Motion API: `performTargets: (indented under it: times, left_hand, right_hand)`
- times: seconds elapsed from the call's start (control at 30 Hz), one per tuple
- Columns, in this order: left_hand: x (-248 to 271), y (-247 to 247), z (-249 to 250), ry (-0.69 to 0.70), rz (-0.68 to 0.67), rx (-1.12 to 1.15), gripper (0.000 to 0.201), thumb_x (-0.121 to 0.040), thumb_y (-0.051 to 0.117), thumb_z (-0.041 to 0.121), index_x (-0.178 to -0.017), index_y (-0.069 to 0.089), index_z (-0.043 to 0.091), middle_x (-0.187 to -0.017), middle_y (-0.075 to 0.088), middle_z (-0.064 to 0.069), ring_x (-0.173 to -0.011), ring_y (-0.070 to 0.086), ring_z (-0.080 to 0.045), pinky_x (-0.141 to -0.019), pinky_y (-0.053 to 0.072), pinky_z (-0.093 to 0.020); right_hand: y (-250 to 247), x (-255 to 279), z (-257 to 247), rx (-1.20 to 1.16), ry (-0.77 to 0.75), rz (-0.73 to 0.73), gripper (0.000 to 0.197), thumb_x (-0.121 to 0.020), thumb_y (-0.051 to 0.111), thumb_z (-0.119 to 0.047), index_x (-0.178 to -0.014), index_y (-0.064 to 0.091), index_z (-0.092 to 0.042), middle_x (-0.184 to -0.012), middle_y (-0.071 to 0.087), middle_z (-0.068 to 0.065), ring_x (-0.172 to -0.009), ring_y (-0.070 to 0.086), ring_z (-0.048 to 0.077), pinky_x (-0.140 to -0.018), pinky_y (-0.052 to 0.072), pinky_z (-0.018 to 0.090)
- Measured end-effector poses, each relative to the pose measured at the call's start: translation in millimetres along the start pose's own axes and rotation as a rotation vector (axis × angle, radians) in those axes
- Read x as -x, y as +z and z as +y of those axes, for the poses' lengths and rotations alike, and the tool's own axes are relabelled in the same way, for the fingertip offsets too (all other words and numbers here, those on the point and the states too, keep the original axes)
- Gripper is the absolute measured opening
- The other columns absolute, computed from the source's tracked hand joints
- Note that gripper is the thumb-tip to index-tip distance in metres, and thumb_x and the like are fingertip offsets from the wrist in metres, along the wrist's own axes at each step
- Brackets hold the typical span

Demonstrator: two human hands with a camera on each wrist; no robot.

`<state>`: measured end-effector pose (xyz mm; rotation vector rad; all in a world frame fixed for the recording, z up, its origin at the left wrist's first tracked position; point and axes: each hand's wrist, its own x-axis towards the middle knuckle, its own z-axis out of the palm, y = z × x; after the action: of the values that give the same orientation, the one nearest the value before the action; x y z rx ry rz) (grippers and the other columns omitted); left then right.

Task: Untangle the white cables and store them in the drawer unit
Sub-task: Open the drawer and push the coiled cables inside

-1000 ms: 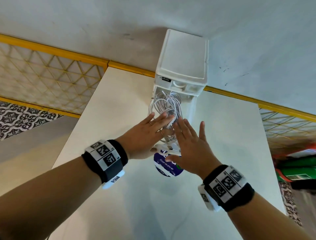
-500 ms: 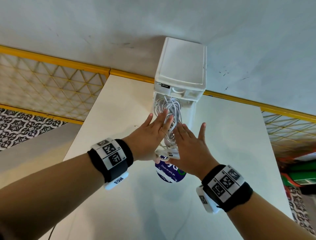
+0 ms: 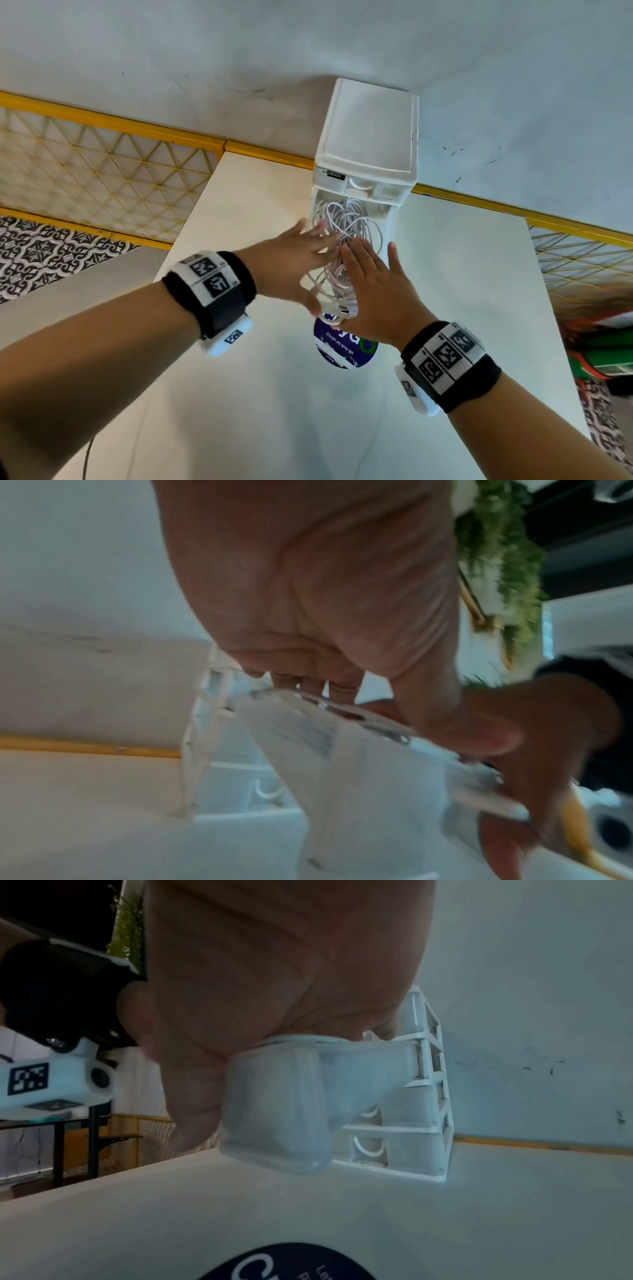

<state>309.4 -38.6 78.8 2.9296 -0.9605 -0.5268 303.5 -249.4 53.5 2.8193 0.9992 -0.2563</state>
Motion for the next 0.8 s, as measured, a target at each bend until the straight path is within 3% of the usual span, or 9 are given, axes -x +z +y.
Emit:
performTargets:
  times: [0.07, 0.13, 0.23, 0.37, 0.5, 0.57, 0.63, 0.7, 0.8]
  left_hand:
    - [11.8, -2.8, -14.7, 0.041, 0.129, 0.037, 0.065, -0.089, 0.055, 0.054, -0.146, 0.042, 0.024, -0.158, 0.025, 0.001, -0.15, 0.011, -0.027, -0.121, 0.013, -0.052]
    - [20.1, -1.1, -22.6, 0.094, 0.317, -0.019, 0.027, -0.088, 0.062, 0.039, -0.107, 0.075, 0.024, -0.127, 0.064, -0.003, -0.125, 0.054, -0.033, -0.095, 0.047, -0.047]
    - [16.6, -7.5, -17.5, 0.065, 0.473, -0.244, 0.007, -0.08, 0.075, 0.026, -0.074, 0.075, 0.022, -0.083, 0.059, -0.001, -0.077, 0.055, -0.025, -0.064, 0.04, -0.032]
    - [-3.0, -27.4, 7.3, -0.052, 0.565, -0.193, 0.006, -0.081, 0.074, 0.008, -0.085, 0.071, 0.007, -0.077, 0.053, -0.005, -0.062, 0.053, -0.021, -0.049, 0.033, -0.028]
    - [-14.7, -3.8, 26.7, -0.076, 0.307, -0.027, 0.044, -0.099, 0.028, 0.026, -0.128, 0.056, 0.007, -0.111, 0.06, -0.007, -0.093, 0.062, -0.024, -0.084, 0.05, -0.037]
    - [-10.2, -1.1, 25.6, -0.065, 0.342, -0.01, 0.069, -0.093, 0.012, 0.045, -0.138, 0.051, 0.01, -0.133, 0.059, -0.005, -0.117, 0.059, -0.023, -0.113, 0.033, -0.046]
    - [-0.1, 0.5, 20.7, -0.083, 0.187, -0.044, 0.097, -0.082, 0.002, 0.072, -0.151, 0.029, 0.01, -0.156, 0.035, -0.003, -0.144, 0.031, -0.018, -0.121, 0.007, -0.048]
    - [7.2, 0.9, 21.3, -0.104, 0.057, -0.096, 0.124, -0.065, 0.009, 0.093, -0.155, 0.005, 0.008, -0.163, 0.011, -0.006, -0.151, 0.007, -0.02, -0.12, -0.003, -0.05]
    - [-1.4, -5.5, 13.7, -0.138, 0.133, -0.16, 0.12, -0.07, 0.036, 0.087, -0.155, 0.004, 0.008, -0.163, 0.013, -0.01, -0.151, 0.008, -0.025, -0.119, -0.002, -0.047]
  right_hand:
    - [-1.4, 1.2, -0.3, -0.009, 0.0, -0.004, 0.119, -0.073, 0.048, -0.079, -0.152, -0.007, -0.008, -0.161, -0.006, 0.013, -0.149, -0.009, 0.026, -0.117, -0.007, 0.057]
    - [-3.9, 0.7, -1.6, -0.011, 0.0, -0.005, 0.118, -0.075, 0.049, -0.077, -0.152, -0.007, -0.007, -0.161, -0.007, 0.014, -0.149, -0.008, 0.026, -0.117, -0.008, 0.057]
    - [-3.6, 0.2, -2.5, -0.014, 0.004, -0.016, 0.119, -0.075, 0.049, -0.076, -0.151, -0.01, -0.007, -0.161, -0.008, 0.014, -0.149, -0.009, 0.027, -0.116, -0.009, 0.058]
    - [-3.0, 0.8, -3.8, -0.03, 0.008, -0.019, 0.119, -0.075, 0.052, -0.074, -0.151, -0.009, -0.007, -0.161, -0.006, 0.015, -0.149, -0.007, 0.028, -0.116, -0.008, 0.059]
    - [-3.1, 2.6, -2.9, -0.044, 0.007, -0.027, 0.118, -0.075, 0.056, -0.07, -0.151, -0.008, -0.005, -0.161, -0.003, 0.016, -0.149, -0.005, 0.03, -0.116, -0.007, 0.06]
    - [-3.2, 5.4, -1.5, -0.058, 0.003, -0.033, 0.118, -0.075, 0.058, -0.068, -0.151, -0.004, -0.004, -0.161, 0.0, 0.017, -0.149, -0.002, 0.031, -0.115, -0.007, 0.061]
    - [-9.0, 5.0, -0.4, -0.076, -0.004, -0.055, 0.117, -0.075, 0.057, -0.068, -0.152, -0.006, -0.006, -0.161, -0.004, 0.016, -0.149, -0.005, 0.029, -0.115, -0.008, 0.061]
    - [-22.4, -0.8, 4.6, -0.124, -0.003, -0.053, 0.118, -0.075, 0.056, -0.07, -0.152, -0.01, -0.009, -0.161, -0.008, 0.012, -0.149, -0.008, 0.025, -0.115, -0.008, 0.06]
    - [-44.6, -19.3, 18.6, -0.199, 0.017, -0.075, 0.123, -0.071, 0.064, -0.069, -0.152, -0.008, -0.013, -0.162, -0.006, 0.007, -0.149, -0.004, 0.02, -0.116, -0.005, 0.061]
